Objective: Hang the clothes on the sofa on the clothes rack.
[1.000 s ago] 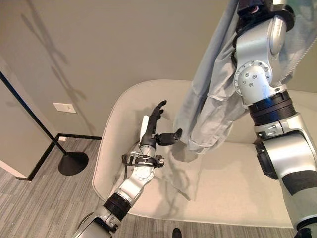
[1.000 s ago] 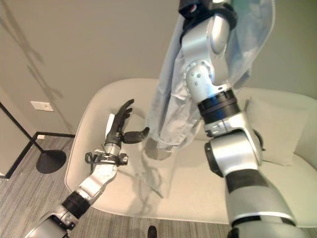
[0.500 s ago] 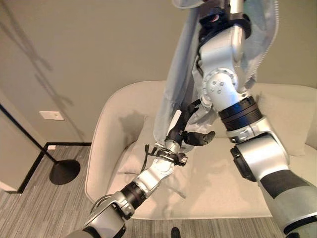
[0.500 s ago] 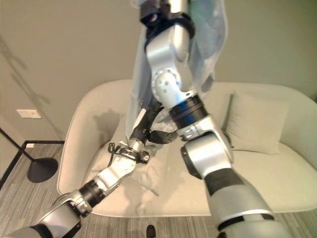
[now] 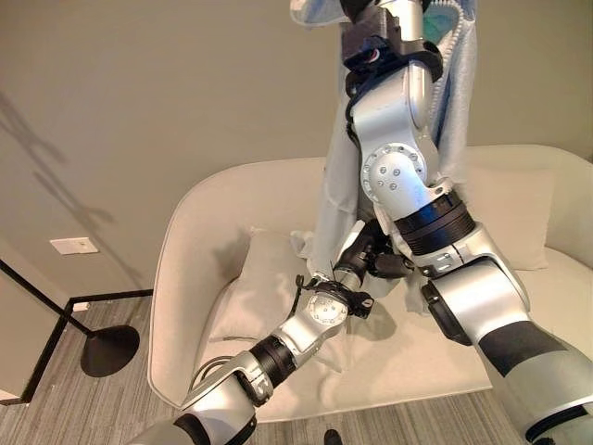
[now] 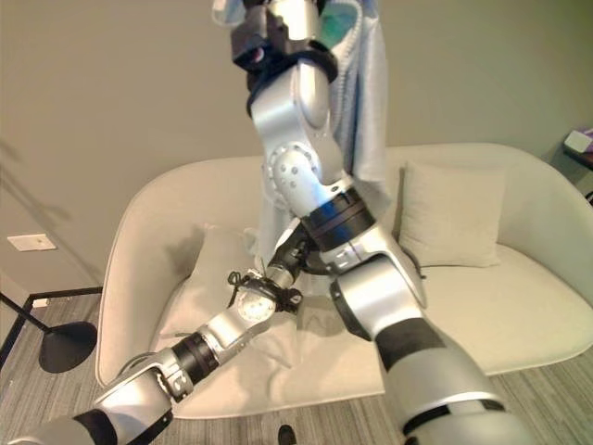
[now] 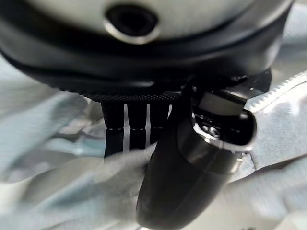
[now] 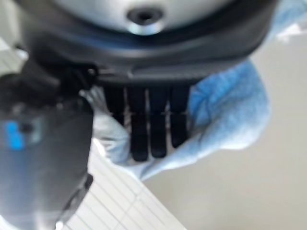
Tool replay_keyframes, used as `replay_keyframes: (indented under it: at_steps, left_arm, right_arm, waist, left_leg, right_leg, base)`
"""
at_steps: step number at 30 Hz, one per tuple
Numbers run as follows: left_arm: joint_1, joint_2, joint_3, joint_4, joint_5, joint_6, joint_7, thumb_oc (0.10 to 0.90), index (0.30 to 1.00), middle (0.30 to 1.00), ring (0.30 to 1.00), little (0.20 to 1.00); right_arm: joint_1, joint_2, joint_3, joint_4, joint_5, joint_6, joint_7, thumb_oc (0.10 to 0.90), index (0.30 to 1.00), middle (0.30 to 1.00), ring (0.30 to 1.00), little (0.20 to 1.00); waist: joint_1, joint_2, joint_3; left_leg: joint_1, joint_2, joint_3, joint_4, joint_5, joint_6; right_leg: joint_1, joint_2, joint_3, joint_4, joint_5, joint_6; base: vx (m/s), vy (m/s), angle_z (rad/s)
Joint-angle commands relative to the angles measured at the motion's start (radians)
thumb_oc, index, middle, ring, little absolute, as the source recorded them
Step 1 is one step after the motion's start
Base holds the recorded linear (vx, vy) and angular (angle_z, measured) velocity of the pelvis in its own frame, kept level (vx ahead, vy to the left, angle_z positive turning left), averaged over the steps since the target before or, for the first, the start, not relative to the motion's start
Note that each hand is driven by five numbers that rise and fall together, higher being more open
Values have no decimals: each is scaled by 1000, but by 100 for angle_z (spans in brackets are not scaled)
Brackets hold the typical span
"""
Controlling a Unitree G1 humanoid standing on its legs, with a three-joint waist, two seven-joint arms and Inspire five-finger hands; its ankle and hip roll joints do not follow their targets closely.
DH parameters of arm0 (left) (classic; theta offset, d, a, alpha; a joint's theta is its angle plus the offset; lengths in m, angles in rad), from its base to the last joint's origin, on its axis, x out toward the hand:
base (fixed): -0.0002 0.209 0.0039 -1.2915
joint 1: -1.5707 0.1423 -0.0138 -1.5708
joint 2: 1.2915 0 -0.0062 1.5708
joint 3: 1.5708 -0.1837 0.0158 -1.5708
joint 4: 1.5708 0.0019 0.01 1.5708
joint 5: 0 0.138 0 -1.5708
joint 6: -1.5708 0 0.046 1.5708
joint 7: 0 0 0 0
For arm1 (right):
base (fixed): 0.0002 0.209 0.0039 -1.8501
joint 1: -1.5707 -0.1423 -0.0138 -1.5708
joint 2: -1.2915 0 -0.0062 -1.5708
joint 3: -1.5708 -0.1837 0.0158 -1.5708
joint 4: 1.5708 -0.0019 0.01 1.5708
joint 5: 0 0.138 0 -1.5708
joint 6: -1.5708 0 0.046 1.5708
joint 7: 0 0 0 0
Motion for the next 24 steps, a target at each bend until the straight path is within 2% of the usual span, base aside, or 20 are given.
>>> replay_keyframes:
  at_steps: [1,6,7,13,14,19,24]
  left_arm:
    - [-108,-46,77,10,9,-90,51,400,300,300,300,300]
    - [-34,57,205,-124,58,-96,137,400,300,300,300,300]
    - [-17,92,258,-167,115,-92,179,400,300,300,300,300]
    - [18,156,346,-249,283,-55,275,400,300,300,300,300]
    - [42,194,388,-294,388,-25,325,400,300,300,300,300]
    - [72,295,468,-378,640,33,462,400,300,300,300,300]
    - [122,378,585,-469,771,90,527,400,300,300,300,300]
  right_arm:
    - [-78,-37,-74,-24,-26,-47,52,400,300,300,300,300]
    - [56,-112,-150,-153,-35,-96,42,400,300,300,300,300]
    - [105,-135,-189,-198,-40,-119,39,400,300,300,300,300]
    - [186,-163,-241,-297,-51,-156,41,400,300,300,300,300]
    - [227,-183,-264,-346,-64,-173,45,400,300,300,300,300]
    - [316,-216,-278,-444,-61,-190,89,400,300,300,300,300]
    - [433,-250,-288,-542,-56,-174,143,400,300,300,300,300]
  waist:
    - [53,-34,-122]
    - [72,-31,-122]
    - [82,-29,-122]
    - [97,-33,-122]
    - [106,-38,-121]
    - [120,-54,-113]
    - [134,-69,-113]
  left_leg:
    - [105,92,-18,18,0,-79]
    - [101,97,-27,12,-1,-81]
    - [96,98,-32,8,-6,-82]
    - [83,94,-44,5,-28,-78]
    - [76,90,-48,5,-38,-76]
    - [65,79,-53,5,-54,-71]
    - [58,72,-53,5,-75,-66]
  right_leg:
    - [55,-56,-29,16,-130,82]
    - [66,-56,-45,14,-135,82]
    - [67,-59,-52,13,-136,83]
    - [71,-67,-64,13,-136,86]
    - [70,-74,-72,13,-133,88]
    - [60,-89,-84,18,-118,94]
    - [51,-102,-89,26,-112,104]
  base:
    - [0,0,0]
    - [2,-2,3]
    - [-2,4,4]
    - [-7,8,10]
    - [-20,16,18]
    - [-47,26,16]
    - [-36,49,6]
